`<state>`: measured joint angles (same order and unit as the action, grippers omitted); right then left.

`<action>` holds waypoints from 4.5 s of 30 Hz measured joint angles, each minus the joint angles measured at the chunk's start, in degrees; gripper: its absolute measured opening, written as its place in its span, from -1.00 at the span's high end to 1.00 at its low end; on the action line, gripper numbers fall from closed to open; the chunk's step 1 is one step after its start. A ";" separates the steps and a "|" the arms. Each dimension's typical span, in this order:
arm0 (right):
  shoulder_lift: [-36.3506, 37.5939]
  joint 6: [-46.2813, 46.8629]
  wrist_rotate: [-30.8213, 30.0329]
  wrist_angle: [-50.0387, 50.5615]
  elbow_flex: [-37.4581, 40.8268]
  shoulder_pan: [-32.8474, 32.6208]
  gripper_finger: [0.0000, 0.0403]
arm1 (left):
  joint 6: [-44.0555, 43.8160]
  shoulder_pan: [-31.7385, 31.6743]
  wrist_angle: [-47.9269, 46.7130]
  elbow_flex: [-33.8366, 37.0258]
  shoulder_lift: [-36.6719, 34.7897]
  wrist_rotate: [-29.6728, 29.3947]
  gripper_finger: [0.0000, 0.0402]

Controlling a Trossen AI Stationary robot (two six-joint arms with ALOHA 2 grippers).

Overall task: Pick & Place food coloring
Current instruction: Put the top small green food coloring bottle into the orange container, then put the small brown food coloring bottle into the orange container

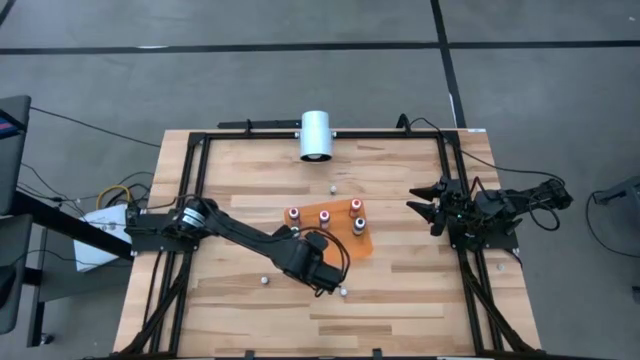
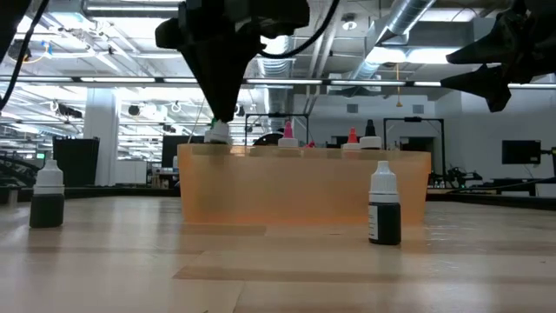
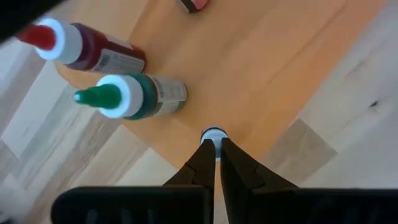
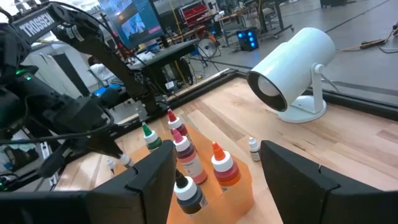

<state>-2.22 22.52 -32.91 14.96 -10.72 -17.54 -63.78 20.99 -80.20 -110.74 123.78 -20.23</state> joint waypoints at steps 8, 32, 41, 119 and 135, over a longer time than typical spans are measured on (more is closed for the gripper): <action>0.00 0.00 0.02 0.02 0.00 0.00 -0.10 | -2.38 0.08 3.21 4.58 0.14 -0.59 1.00; 0.00 0.13 0.04 0.00 0.00 -0.01 -0.10 | -8.25 0.83 6.29 11.56 0.12 -3.02 0.93; 0.00 2.99 0.06 0.02 0.00 -0.02 -0.10 | -8.10 0.85 6.19 11.56 0.12 -4.28 0.64; 0.00 2.99 -0.22 1.36 0.01 -0.01 -0.10 | 43.59 -36.89 34.07 9.51 -6.23 15.90 0.43; 0.00 2.99 -0.22 1.33 0.02 -0.02 -0.10 | 43.60 -35.26 39.27 9.51 -1.79 14.39 0.43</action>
<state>-2.22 25.52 -33.12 16.29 -10.70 -17.56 -20.18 -14.27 -40.94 -101.23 121.99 -5.84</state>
